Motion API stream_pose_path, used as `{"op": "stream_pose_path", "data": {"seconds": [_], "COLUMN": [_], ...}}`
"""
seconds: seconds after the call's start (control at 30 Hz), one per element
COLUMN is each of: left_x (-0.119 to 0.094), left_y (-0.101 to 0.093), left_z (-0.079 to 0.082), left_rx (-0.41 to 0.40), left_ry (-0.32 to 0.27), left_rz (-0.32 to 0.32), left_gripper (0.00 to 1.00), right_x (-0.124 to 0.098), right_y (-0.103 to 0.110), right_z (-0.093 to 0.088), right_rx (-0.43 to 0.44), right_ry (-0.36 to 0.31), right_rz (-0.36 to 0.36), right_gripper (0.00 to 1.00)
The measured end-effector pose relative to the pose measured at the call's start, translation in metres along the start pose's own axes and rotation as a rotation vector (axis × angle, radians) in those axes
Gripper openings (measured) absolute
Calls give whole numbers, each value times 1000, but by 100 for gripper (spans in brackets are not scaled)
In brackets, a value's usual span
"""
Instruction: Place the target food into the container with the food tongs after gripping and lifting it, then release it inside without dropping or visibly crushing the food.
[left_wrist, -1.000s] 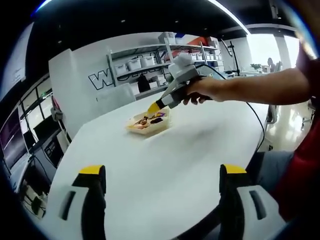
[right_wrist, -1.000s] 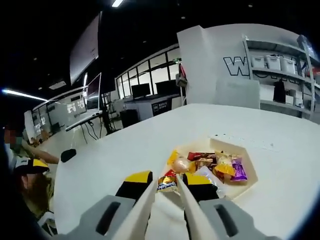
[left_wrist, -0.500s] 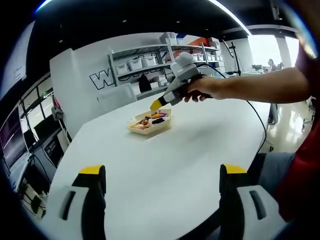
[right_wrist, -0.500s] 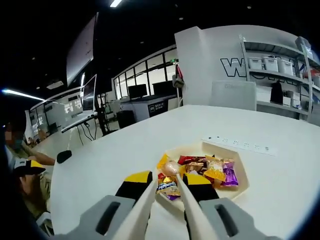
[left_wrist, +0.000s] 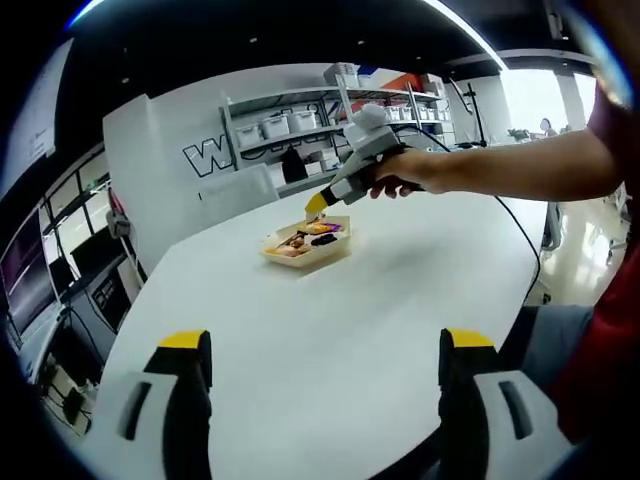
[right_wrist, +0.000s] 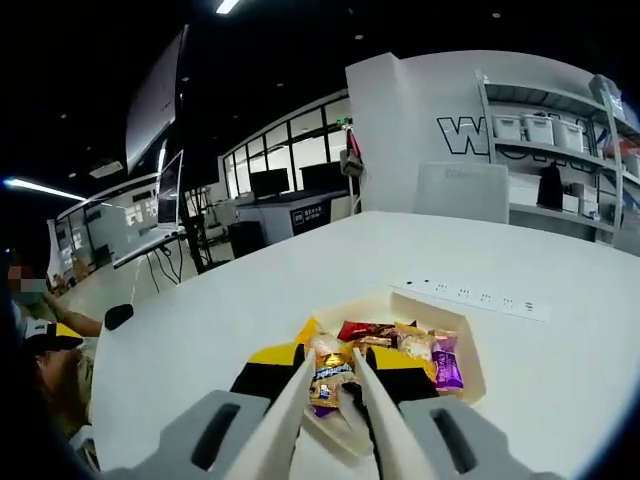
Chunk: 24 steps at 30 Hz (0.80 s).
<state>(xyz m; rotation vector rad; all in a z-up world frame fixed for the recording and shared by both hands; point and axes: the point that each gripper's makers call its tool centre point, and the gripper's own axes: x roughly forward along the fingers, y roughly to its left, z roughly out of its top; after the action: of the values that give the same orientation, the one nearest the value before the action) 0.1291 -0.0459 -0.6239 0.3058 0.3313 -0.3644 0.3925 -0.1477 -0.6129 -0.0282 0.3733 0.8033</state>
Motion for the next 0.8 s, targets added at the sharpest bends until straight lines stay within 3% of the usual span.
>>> {"op": "stream_pose_path", "data": {"seconds": [0.8], "left_x": [7], "left_y": [3], "left_z": [0], "left_rx": [5], "left_ry": [13], "left_rz": [3], "left_gripper": [92], "right_x": [3], "right_y": [-22], "right_z": [9], "right_rx": [11], "right_ry": [-34], "right_rz": [-26], "right_gripper": [23]}}
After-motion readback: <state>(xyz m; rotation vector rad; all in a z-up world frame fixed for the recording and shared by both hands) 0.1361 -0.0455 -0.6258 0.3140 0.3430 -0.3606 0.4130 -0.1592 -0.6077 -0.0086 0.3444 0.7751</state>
